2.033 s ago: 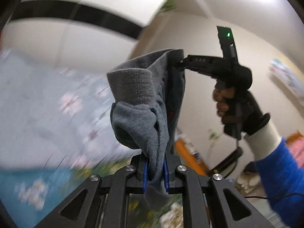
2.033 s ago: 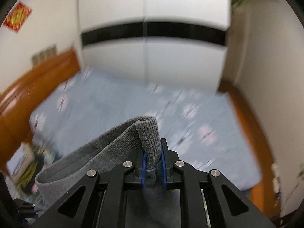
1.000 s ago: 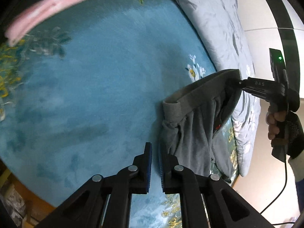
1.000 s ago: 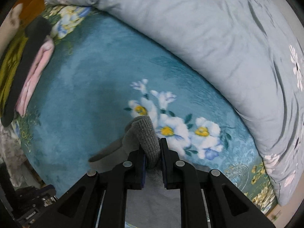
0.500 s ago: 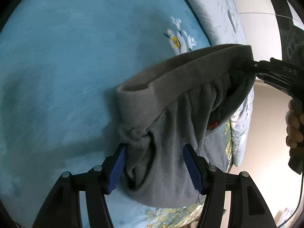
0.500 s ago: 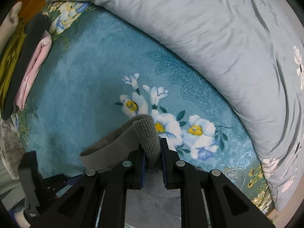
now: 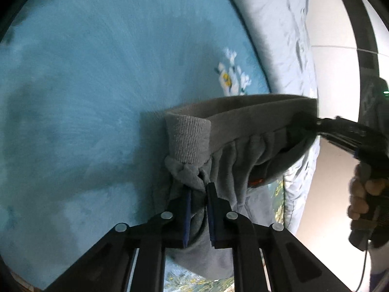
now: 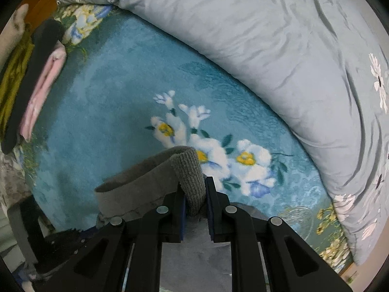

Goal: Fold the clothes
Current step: 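Lay the sweatpants flat on the blanket and open both grippers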

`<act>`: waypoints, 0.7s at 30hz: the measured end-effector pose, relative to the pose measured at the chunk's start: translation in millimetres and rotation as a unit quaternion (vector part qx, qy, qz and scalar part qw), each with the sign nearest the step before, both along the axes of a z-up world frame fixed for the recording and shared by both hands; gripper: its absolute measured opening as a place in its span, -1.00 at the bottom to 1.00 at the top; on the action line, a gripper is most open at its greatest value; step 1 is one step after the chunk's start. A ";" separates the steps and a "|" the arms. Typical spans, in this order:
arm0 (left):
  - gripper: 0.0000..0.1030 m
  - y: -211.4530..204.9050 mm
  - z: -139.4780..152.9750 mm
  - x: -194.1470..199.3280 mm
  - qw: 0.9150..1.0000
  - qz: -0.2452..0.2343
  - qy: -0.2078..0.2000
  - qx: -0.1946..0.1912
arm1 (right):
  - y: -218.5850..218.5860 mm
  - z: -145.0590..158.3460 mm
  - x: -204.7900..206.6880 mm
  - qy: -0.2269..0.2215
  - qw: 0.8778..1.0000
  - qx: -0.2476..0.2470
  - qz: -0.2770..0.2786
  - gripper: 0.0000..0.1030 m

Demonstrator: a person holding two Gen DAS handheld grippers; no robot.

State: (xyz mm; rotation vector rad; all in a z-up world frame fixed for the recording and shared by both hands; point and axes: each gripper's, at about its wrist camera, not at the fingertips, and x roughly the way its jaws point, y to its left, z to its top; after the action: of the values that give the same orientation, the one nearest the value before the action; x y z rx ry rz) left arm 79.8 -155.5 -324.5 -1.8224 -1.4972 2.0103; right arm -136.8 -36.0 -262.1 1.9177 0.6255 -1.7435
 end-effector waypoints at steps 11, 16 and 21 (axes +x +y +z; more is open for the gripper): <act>-0.78 -79.9 25.7 80.4 0.997 0.076 0.001 -0.027 | -101.8 -8.7 47.0 -0.002 0.993 -0.013 0.120 -0.72; -0.78 -113.7 16.2 93.0 0.993 0.116 -0.008 -0.029 | -151.5 -25.5 61.9 0.000 0.985 -0.002 0.170 -0.72; -0.78 -134.0 -3.7 91.0 0.991 0.128 -0.019 -0.038 | -180.2 -47.2 53.3 0.009 0.987 0.014 0.162 -0.72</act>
State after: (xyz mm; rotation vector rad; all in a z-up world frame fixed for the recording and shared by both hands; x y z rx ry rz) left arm 170.8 -289.6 -328.2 -1.7834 -1.7716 2.1822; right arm -83.5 -216.2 -309.4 1.7061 0.9165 -1.5545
